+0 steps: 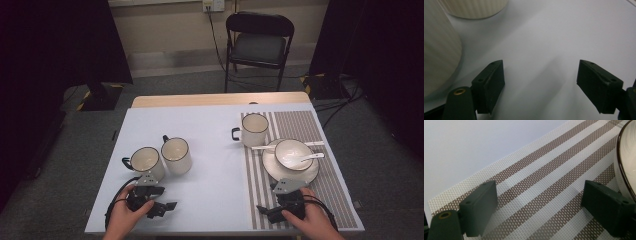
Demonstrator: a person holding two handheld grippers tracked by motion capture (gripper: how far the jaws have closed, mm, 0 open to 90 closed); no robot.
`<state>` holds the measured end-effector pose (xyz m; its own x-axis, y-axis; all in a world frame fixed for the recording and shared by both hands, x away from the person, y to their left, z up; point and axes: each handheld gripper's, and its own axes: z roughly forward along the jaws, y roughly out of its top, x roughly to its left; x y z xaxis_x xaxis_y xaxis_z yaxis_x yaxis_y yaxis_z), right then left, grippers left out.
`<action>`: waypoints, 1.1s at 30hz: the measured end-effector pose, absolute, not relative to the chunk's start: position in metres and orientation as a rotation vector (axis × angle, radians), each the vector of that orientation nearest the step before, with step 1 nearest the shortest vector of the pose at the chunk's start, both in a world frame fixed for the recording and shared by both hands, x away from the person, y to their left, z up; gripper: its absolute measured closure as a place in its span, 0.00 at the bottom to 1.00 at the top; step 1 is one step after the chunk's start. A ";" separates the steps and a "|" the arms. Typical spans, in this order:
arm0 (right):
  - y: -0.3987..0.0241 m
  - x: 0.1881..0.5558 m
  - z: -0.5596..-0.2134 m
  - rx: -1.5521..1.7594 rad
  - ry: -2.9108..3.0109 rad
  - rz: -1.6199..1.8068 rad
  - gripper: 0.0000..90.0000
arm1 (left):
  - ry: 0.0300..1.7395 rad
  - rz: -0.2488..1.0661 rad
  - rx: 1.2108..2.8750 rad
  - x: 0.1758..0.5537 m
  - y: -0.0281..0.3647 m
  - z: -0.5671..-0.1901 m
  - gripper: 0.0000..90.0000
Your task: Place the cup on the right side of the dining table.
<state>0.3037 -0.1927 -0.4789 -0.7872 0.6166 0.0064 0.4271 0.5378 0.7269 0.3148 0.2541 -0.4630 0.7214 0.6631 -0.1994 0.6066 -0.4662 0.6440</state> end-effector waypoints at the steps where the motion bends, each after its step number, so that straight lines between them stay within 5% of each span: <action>1: -0.193 0.304 -0.479 0.876 2.526 1.092 0.14 | 0.952 0.103 2.209 0.315 0.255 -0.463 0.24; 33: -0.193 0.304 -0.479 0.876 2.525 1.095 0.14 | 0.733 0.212 2.198 0.304 0.269 -0.477 0.23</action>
<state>0.3037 -0.1929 -0.4790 -0.7871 0.6168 0.0071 0.4269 0.5362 0.7282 0.3041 0.2695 -0.4768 0.8186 0.5681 -0.0842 0.4354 -0.5183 0.7361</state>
